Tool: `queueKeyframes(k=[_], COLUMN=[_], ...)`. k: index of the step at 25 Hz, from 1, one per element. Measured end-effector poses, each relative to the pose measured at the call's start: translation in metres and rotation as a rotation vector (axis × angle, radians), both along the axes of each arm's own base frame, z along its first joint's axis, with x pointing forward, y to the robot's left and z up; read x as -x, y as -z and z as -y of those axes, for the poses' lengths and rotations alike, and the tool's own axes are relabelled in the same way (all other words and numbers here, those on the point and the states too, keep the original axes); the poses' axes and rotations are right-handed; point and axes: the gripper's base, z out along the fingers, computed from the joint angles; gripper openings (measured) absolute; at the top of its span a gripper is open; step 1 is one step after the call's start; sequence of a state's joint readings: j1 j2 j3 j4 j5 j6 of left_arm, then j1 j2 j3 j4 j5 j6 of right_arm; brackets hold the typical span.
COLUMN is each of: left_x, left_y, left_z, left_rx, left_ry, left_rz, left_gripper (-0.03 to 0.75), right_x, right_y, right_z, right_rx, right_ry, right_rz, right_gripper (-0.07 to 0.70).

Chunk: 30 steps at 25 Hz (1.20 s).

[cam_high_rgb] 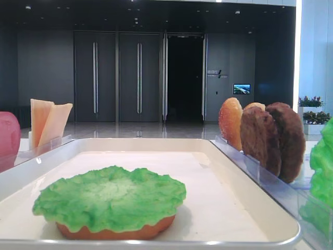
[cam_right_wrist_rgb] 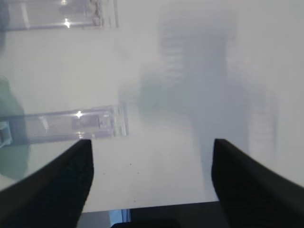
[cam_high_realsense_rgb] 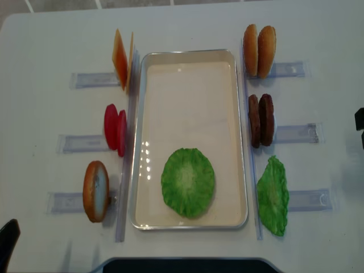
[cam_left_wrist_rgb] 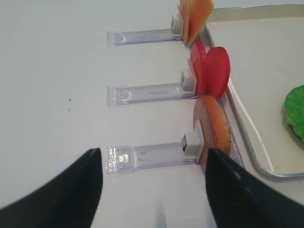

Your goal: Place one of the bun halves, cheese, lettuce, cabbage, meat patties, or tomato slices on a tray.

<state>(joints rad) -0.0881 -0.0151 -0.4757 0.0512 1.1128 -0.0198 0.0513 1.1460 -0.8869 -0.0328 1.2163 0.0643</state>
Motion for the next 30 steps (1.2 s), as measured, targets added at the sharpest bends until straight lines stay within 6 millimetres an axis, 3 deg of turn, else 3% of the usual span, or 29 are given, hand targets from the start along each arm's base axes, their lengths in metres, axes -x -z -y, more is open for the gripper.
queueKeyframes(k=[8,10,16,24,30], left_x=[0.000,0.000,0.000,0.000,0.000], left_y=[0.000,0.000,0.000,0.000,0.000], left_z=[0.000,0.000,0.000,0.000,0.000], left_rx=[0.000,0.000,0.000,0.000,0.000], left_ry=[0.000,0.000,0.000,0.000,0.000], left_rz=[0.000,0.000,0.000,0.000,0.000], left_gripper=[0.517,0.517,0.517,0.517,0.517], right_x=[0.060,0.084,0.128,0.172,0.194], right_y=[0.013,0.011,0.019,0.015,0.015], right_z=[0.000,0.002,0.004,0.006,0.007], right_rx=[-0.036,-0.040,-0.051,-0.068,-0.076], right_ry=[0.006,0.003,0.000,-0.006,-0.008], right_rz=[0.056,0.138,0.344,0.681,0.836], right_gripper=[0.524,0.524,0.524,0.524,0.524])
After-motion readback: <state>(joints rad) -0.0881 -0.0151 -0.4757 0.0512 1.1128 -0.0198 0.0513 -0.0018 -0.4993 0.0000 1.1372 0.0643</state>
